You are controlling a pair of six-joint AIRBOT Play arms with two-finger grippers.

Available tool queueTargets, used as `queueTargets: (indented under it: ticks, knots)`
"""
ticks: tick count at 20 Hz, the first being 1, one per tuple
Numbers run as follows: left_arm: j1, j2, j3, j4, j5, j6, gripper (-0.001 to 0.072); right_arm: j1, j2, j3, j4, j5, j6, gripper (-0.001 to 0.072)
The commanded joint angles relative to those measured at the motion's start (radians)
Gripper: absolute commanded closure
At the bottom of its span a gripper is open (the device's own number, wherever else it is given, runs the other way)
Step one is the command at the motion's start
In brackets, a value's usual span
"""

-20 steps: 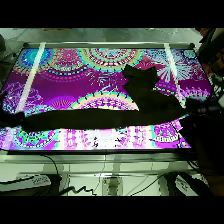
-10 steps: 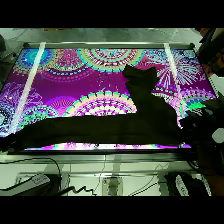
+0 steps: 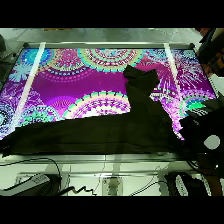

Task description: Fold the clothes and pants, and hang the long-sleeved shirts on hangers.

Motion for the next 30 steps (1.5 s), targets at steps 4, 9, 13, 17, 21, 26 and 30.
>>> queueTargets:
  ticks: [4,9,13,17,21,26,30]
  knots:
    - [0.003,0.001,0.000,0.014,0.077,-0.031,0.0009,0.000,0.001,-0.008,-0.008,-0.085,-0.001,0.0186]
    - [-0.010,0.003,0.103,-0.187,0.091,-0.113,0.0019,-0.005,-0.030,0.077,-0.045,-0.311,0.009,0.0126]
    - [-0.055,0.003,0.203,-0.550,0.098,-0.056,0.0018,-0.113,-0.254,0.259,-0.036,-0.370,-0.051,0.0127]
    - [-0.172,0.001,0.204,-0.661,0.093,0.014,0.0018,-0.238,-0.591,0.460,0.179,-0.144,-0.340,0.0149]
    - [-0.400,0.000,0.204,-0.665,0.088,0.013,0.0018,-0.247,-0.833,0.542,0.345,-0.066,-0.480,0.0148]
    - [-0.812,-0.023,0.204,-0.664,0.310,-0.003,0.0018,-0.169,-0.830,0.603,0.457,-0.115,-0.626,0.0148]
    - [-1.003,-0.021,0.205,-0.664,0.497,-0.092,0.0018,0.060,-0.835,0.797,0.404,-0.375,-0.575,0.0147]
